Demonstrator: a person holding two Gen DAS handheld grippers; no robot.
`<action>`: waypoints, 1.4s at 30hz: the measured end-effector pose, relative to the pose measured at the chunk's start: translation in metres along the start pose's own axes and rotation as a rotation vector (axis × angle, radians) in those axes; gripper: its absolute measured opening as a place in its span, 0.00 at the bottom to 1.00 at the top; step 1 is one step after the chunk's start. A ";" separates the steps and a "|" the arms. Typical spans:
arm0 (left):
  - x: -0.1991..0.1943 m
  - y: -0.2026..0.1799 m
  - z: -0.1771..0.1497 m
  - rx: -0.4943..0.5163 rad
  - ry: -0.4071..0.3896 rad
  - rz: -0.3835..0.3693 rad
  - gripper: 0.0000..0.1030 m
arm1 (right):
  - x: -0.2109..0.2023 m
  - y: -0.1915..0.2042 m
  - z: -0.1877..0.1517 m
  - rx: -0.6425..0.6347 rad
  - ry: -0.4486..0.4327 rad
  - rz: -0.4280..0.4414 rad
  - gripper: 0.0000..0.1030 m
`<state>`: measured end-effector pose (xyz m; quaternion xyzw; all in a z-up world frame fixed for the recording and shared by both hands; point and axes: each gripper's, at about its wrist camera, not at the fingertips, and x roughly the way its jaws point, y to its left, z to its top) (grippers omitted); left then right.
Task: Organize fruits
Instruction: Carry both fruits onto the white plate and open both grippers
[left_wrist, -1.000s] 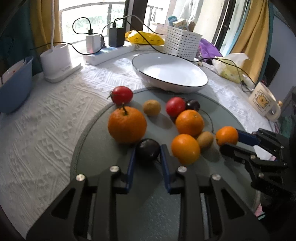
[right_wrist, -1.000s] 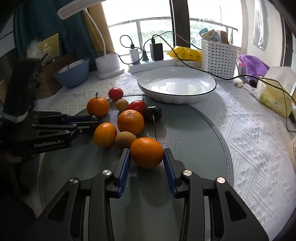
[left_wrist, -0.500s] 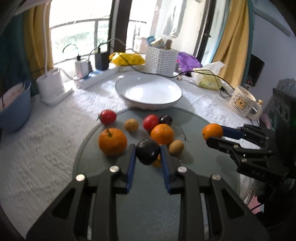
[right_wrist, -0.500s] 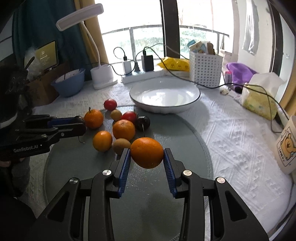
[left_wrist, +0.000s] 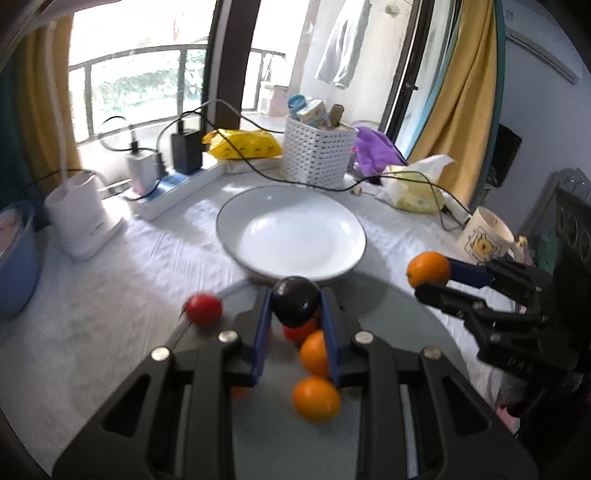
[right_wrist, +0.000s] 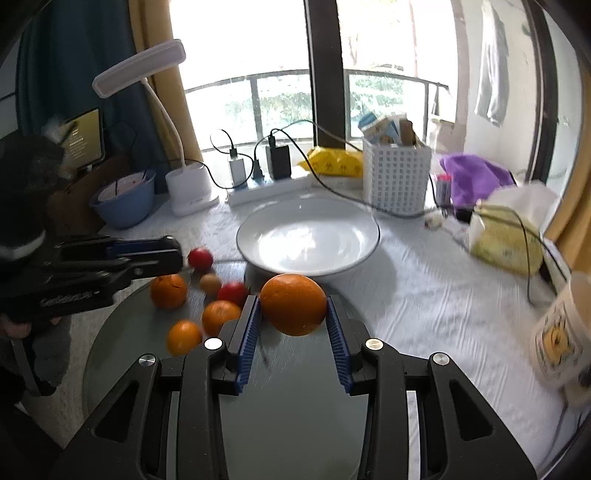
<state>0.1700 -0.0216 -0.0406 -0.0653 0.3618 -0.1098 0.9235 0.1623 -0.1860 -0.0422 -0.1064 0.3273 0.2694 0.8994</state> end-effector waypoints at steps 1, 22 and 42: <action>0.002 0.002 0.004 -0.006 -0.003 -0.001 0.27 | 0.003 -0.001 0.004 -0.010 -0.001 -0.010 0.38; 0.094 0.036 0.055 0.026 0.072 0.079 0.27 | 0.098 -0.041 0.078 0.037 -0.004 -0.041 0.38; 0.066 0.043 0.071 0.088 0.029 0.091 0.33 | 0.111 -0.047 0.083 0.080 -0.023 -0.023 0.55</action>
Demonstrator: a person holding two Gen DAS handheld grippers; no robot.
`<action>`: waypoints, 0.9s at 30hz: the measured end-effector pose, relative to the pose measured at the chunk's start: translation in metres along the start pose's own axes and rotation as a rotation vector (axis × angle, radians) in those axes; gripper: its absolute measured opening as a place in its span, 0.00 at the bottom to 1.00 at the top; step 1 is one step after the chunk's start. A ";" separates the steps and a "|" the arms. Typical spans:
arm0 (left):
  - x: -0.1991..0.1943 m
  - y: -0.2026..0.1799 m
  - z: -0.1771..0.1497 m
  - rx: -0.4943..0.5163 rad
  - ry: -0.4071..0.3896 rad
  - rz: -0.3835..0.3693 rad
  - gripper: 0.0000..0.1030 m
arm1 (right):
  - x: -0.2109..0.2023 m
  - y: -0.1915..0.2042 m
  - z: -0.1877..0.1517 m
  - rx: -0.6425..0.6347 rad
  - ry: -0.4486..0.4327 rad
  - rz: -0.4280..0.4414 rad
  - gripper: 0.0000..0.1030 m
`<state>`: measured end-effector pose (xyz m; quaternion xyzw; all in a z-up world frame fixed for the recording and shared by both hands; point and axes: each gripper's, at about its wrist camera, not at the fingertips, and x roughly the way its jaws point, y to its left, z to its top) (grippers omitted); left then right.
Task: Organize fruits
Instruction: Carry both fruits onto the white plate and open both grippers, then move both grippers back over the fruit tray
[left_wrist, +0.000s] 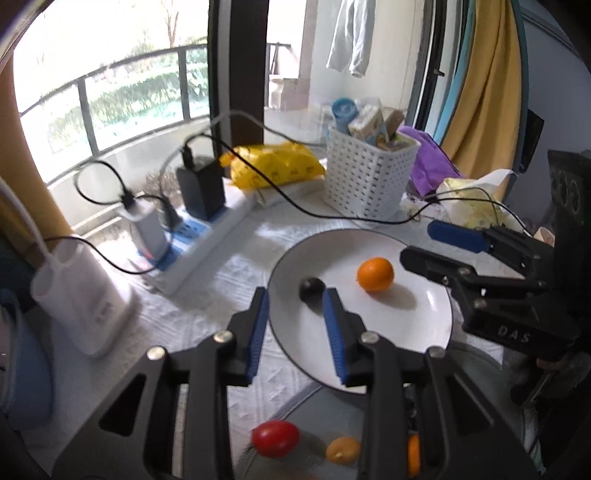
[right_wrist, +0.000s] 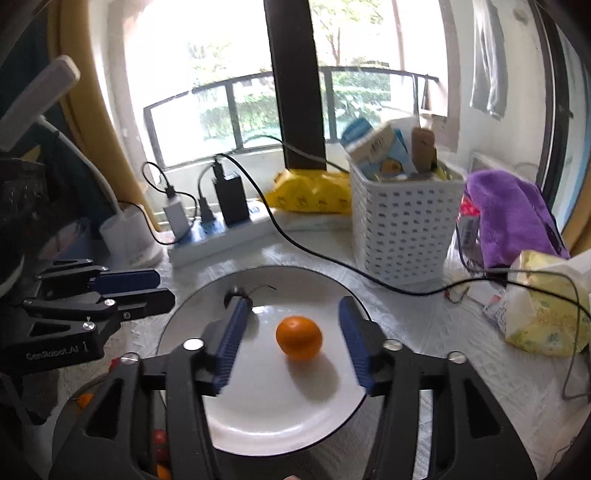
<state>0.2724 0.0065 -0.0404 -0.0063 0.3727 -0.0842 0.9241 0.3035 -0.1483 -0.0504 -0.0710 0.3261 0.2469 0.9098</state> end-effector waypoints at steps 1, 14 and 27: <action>-0.005 0.001 0.000 0.000 -0.009 -0.002 0.38 | -0.003 0.001 0.000 -0.002 -0.009 -0.002 0.55; -0.068 0.005 -0.026 0.040 -0.054 0.042 0.46 | -0.057 0.020 -0.024 -0.063 -0.051 0.041 0.55; -0.101 -0.018 -0.083 0.021 -0.069 0.038 0.46 | -0.093 0.041 -0.074 -0.087 -0.005 0.100 0.55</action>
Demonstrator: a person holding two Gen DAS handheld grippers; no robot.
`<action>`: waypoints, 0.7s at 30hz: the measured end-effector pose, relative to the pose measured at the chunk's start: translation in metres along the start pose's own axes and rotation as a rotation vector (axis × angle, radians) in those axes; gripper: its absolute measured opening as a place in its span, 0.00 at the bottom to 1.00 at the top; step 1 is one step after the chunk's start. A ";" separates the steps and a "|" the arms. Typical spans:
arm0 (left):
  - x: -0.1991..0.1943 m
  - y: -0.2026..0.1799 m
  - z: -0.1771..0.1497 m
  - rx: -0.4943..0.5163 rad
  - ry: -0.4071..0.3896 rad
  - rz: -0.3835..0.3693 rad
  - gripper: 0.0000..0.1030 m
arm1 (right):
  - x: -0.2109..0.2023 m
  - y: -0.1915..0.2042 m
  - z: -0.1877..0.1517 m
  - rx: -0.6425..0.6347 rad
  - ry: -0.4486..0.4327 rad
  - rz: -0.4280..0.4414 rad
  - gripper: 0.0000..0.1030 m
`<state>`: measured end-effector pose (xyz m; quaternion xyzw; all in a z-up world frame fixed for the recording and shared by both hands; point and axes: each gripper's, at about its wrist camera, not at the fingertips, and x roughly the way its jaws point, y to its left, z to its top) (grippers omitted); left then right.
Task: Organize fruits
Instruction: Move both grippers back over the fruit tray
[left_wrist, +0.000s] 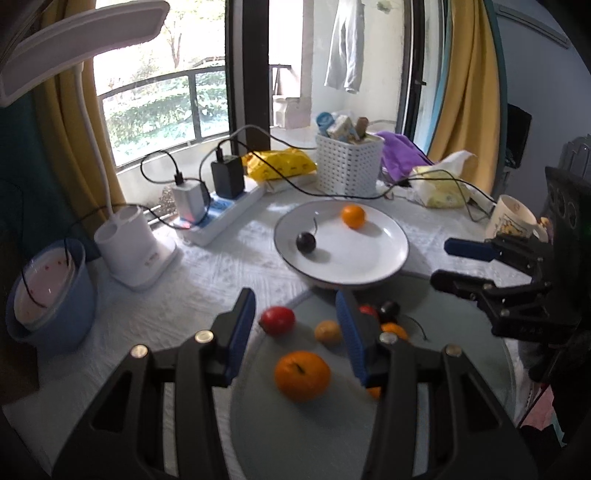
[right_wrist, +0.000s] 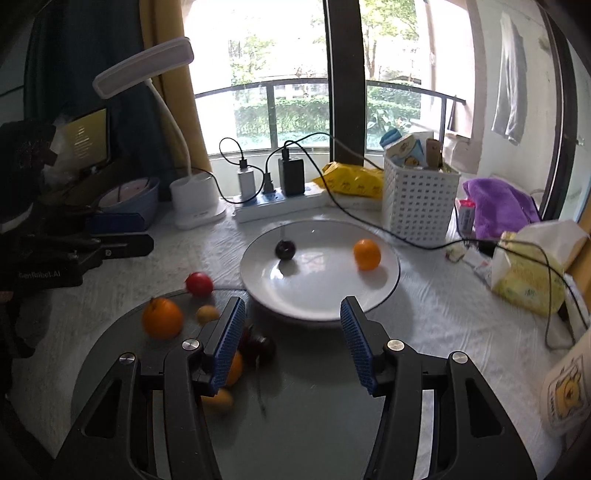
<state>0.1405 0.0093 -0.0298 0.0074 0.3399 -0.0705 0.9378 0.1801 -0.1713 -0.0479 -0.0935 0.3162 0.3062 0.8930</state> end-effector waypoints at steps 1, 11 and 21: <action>0.000 -0.003 -0.005 -0.006 0.008 -0.006 0.46 | -0.002 0.004 -0.004 -0.004 0.008 0.012 0.55; -0.009 -0.015 -0.049 -0.069 0.030 -0.057 0.46 | -0.001 0.028 -0.034 -0.044 0.096 0.058 0.49; -0.010 -0.013 -0.070 -0.124 0.047 -0.093 0.46 | 0.011 0.049 -0.045 -0.104 0.173 0.106 0.44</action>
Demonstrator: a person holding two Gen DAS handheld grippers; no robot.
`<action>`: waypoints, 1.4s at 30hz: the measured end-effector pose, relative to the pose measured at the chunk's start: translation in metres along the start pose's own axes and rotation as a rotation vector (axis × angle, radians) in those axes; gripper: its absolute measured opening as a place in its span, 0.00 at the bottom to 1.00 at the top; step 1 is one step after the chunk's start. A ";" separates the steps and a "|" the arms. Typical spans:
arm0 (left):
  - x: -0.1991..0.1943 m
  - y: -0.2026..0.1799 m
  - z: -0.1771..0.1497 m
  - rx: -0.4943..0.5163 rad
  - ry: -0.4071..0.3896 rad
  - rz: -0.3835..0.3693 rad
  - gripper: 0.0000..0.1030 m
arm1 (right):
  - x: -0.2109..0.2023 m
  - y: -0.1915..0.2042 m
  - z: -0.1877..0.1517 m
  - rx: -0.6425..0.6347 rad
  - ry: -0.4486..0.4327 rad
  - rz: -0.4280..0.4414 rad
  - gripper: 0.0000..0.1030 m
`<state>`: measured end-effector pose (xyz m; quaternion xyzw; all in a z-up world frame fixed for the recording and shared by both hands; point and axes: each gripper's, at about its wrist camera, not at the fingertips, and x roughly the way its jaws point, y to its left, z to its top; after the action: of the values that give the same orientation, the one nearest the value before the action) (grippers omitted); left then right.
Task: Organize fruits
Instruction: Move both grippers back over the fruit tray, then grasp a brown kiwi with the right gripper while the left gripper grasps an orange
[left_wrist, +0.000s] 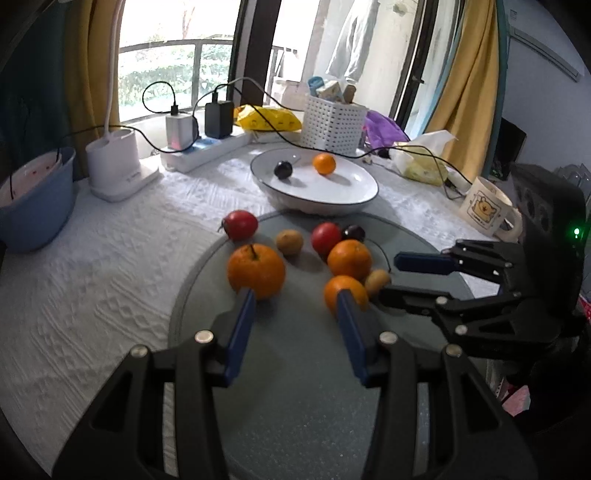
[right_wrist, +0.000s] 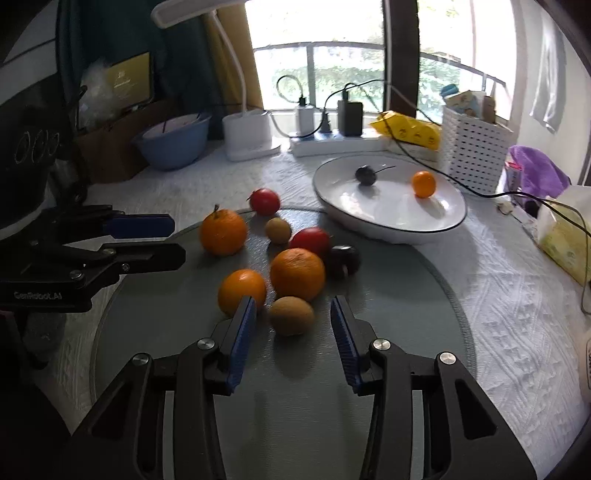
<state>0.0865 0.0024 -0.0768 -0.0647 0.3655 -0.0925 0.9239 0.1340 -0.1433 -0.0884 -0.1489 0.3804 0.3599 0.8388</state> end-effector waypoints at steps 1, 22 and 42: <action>0.001 0.000 0.000 -0.003 0.003 0.000 0.46 | 0.002 0.001 -0.001 -0.002 0.010 -0.002 0.44; 0.016 -0.020 -0.004 0.039 0.046 -0.012 0.47 | -0.002 -0.006 -0.005 0.029 0.033 -0.002 0.30; 0.057 -0.037 0.003 0.063 0.146 -0.074 0.35 | -0.040 -0.061 -0.019 0.155 -0.064 -0.038 0.30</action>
<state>0.1248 -0.0456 -0.1052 -0.0422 0.4262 -0.1425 0.8923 0.1501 -0.2155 -0.0730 -0.0792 0.3773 0.3181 0.8661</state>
